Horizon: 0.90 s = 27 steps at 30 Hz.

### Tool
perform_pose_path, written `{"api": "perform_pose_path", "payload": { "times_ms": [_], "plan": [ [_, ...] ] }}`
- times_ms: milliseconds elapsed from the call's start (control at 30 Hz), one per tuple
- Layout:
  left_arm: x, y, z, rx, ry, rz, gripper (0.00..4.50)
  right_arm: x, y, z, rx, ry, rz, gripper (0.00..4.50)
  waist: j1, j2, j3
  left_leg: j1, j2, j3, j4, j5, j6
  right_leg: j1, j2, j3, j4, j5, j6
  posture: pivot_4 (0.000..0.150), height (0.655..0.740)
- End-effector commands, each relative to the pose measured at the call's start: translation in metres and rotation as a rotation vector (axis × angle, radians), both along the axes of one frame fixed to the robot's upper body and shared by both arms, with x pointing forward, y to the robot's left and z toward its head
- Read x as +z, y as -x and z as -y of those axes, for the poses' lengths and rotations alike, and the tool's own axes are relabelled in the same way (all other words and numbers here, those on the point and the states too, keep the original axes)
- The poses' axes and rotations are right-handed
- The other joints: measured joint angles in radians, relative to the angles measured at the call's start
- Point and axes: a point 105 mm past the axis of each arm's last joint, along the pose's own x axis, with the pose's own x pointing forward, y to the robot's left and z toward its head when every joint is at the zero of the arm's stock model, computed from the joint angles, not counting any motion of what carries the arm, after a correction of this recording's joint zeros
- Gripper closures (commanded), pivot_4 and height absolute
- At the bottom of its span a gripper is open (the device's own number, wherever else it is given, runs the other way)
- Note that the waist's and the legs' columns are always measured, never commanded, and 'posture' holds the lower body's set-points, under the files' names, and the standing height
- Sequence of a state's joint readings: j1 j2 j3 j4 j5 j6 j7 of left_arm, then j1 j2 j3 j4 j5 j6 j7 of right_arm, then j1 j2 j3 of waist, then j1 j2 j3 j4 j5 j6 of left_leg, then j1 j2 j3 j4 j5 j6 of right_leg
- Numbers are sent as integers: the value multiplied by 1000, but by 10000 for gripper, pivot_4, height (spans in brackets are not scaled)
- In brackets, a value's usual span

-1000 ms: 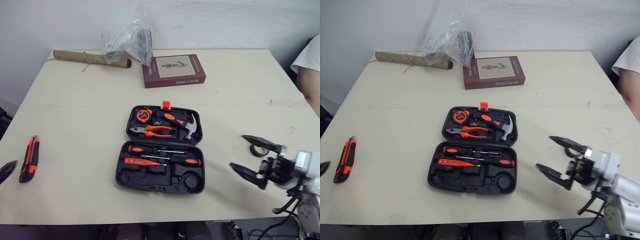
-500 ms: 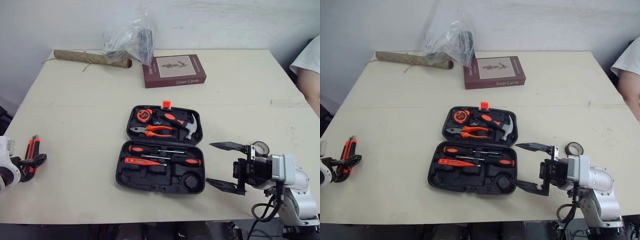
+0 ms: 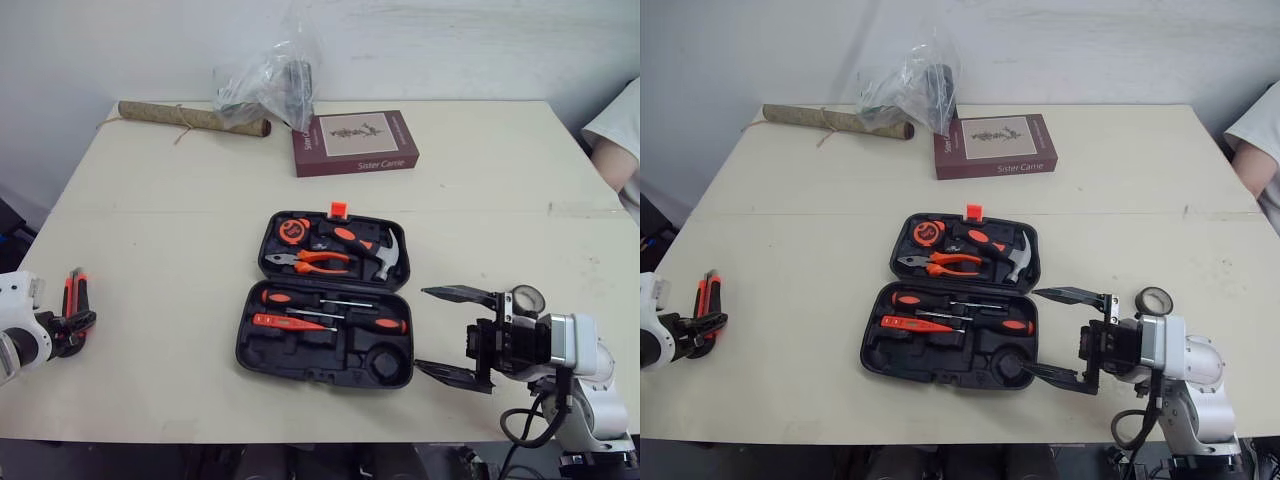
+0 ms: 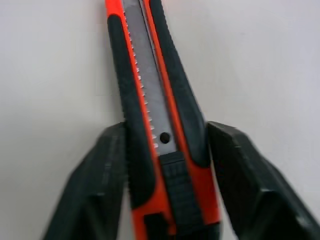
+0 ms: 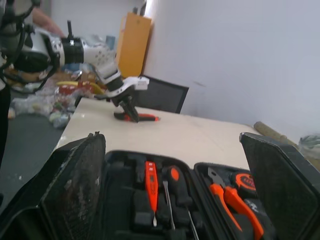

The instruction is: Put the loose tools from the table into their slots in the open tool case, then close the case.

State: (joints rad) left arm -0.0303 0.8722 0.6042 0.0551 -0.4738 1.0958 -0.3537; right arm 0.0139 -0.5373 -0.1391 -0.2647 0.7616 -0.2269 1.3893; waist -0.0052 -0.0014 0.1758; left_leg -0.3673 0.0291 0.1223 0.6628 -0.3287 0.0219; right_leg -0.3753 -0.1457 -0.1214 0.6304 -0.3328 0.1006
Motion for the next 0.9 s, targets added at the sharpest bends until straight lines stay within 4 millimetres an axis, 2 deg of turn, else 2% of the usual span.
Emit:
{"api": "perform_pose_path", "payload": {
  "times_ms": [33, 100, 233, 267, 333, 367, 433, 467, 533, 600, 767, 900],
  "plan": [
    [-31, 17, 3, 3, 60, -106, 29276, 10, 10, -5, 60, -61, 10, 0, -1, 0, 0, 0, 0, 0, 0, 0, 0, 0, 0, 0, 0, 0, 0, 1500, 7400],
    [-26, 18, 4, -29, 39, -97, 29277, 9, 15, -7, 90, -55, 5, 0, -1, 0, 0, 0, 0, 0, 0, 0, 0, 0, 0, 0, 0, 0, 0, 1500, 7400],
    [16, -4, 21, -173, -27, 127, 29277, 7, 11, 0, 48, -15, 23, 0, 0, 0, 0, 0, 0, 1, 0, -1, 0, 0, 0, 1, -1, 0, 0, 1500, 7400],
    [30, -9, 33, -263, -39, 208, 29277, 5, 9, 5, 30, 3, 33, 0, 1, -1, 0, 0, 0, 1, 0, -1, 1, 0, 0, 1, -2, 0, 0, 1500, 7400],
    [62, -13, 72, -498, -67, 378, 29277, 2, 5, 15, -8, 41, 47, 0, 8, -7, 2, -1, 0, 0, 0, -1, 1, 0, -1, 0, -2, 0, 0, 1500, 7400],
    [69, -9, 93, -621, -61, 407, 29277, 0, 3, 20, -30, 52, 49, 0, 11, -10, 3, -2, 0, 0, 0, -1, 0, 0, -1, 0, -2, 0, 0, 1500, 7400],
    [76, -2, 121, -804, -72, 433, 29278, -2, -1, 28, -67, 65, 50, 0, 9, -11, 3, -3, 0, -1, 1, -1, 0, 0, -1, 0, -3, 0, 0, 1500, 7400],
    [78, 1, 131, -879, -89, 448, 29278, -3, -2, 32, -83, 72, 51, 0, 6, -11, 3, -3, 0, -1, 1, -1, 0, 0, -1, 0, -3, 0, 0, 1500, 7400],
    [83, 11, 162, -1150, -147, 495, 29278, -8, -6, 43, -123, 105, 46, 0, 4, -9, 4, -2, 0, -1, 1, -1, 0, 1, -1, 0, -4, 0, 0, 1500, 7400],
    [81, 17, 187, -1355, -176, 478, 29278, -13, -7, 53, -156, 132, 29, 0, 3, -7, 5, -2, 0, 0, 1, -1, 0, 0, 1, 0, -4, 0, 0, 1500, 7400],
    [68, 20, 228, -1713, -232, 361, 29278, -29, 3, 73, -188, 198, -25, 0, 4, -6, 5, -2, 1, 1, 1, 0, 0, 0, 5, 0, -3, 0, 0, 1500, 7400],
    [53, 20, 250, -1883, -304, 210, 29278, -35, 10, 82, -222, 217, -62, 0, 7, -6, 5, -2, 1, 2, 1, 1, 1, 1, 12, 3, -3, 0, 0, 1500, 7400]
  ]
}}
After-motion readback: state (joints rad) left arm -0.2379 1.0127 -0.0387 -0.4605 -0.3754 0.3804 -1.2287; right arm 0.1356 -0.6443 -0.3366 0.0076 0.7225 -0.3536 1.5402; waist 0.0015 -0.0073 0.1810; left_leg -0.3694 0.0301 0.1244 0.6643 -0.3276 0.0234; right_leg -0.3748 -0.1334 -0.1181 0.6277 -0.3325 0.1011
